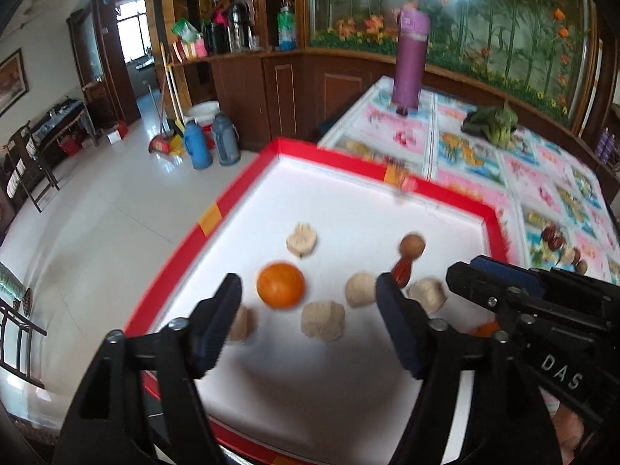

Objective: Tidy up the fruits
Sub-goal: 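Carry both held cubes over the tray with both grippers, then open both grippers to drop the cubes and return to the pile, then grasp a brown longan with the right gripper while the left gripper grasps a cake cube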

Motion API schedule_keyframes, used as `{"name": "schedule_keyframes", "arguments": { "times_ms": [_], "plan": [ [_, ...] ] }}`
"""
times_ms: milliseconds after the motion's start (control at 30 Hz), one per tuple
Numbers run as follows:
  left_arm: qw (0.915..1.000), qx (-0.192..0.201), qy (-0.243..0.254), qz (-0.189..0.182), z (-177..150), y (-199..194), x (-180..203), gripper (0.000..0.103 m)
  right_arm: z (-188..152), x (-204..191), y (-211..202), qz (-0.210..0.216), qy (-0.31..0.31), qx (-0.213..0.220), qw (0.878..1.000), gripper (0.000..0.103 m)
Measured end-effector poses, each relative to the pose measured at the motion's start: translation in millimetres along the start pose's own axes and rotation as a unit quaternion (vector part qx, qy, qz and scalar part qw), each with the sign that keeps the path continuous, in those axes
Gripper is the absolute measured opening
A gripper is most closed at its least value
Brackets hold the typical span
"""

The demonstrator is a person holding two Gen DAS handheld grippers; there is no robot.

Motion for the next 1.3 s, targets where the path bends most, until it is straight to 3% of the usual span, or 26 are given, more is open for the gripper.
{"name": "schedule_keyframes", "arguments": {
  "times_ms": [100, 367, 700, 900, 1233, 1300],
  "plan": [
    [0.9997, 0.025, -0.001, -0.007, 11.1, -18.2, 3.6, 0.088, 7.4, 5.0, -21.5, -0.003, 0.003, 0.025, 1.0, 0.032],
    [0.9957, 0.048, 0.05, -0.061, 16.6, -51.7, 61.2, 0.094, 9.7, 36.2, -80.5, -0.041, 0.007, 0.068, 0.997, 0.033],
    [0.9816, 0.035, 0.137, -0.128, -2.7, -65.8, 150.6, 0.094, -35.6, 146.6, -154.5, -0.162, 0.059, 0.071, 0.983, 0.033],
    [0.9645, 0.029, 0.189, -0.182, -5.9, -61.3, 206.5, 0.094, -48.3, 196.1, -157.0, -0.188, 0.1, 0.053, 0.976, 0.033],
    [0.9517, 0.02, 0.226, -0.208, -8.3, -55.8, 254.2, 0.094, -51.4, 210.8, -139.0, -0.185, 0.099, 0.041, 0.977, 0.032],
    [0.9485, 0.02, 0.236, -0.21, -10.1, -53.4, 262.1, 0.087, -51.8, 213.7, -137.0, -0.183, 0.1, 0.039, 0.977, 0.032]
  ]
}}
Point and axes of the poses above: each gripper's, at about its wrist camera, not at the fingertips, and y roughly the way its jaws point, x to its right, z to its top, the point moved 7 cm from there along y, roughly the way its jaws point, and after that the axes turned 14 degrees about z, right-handed, at the moved point
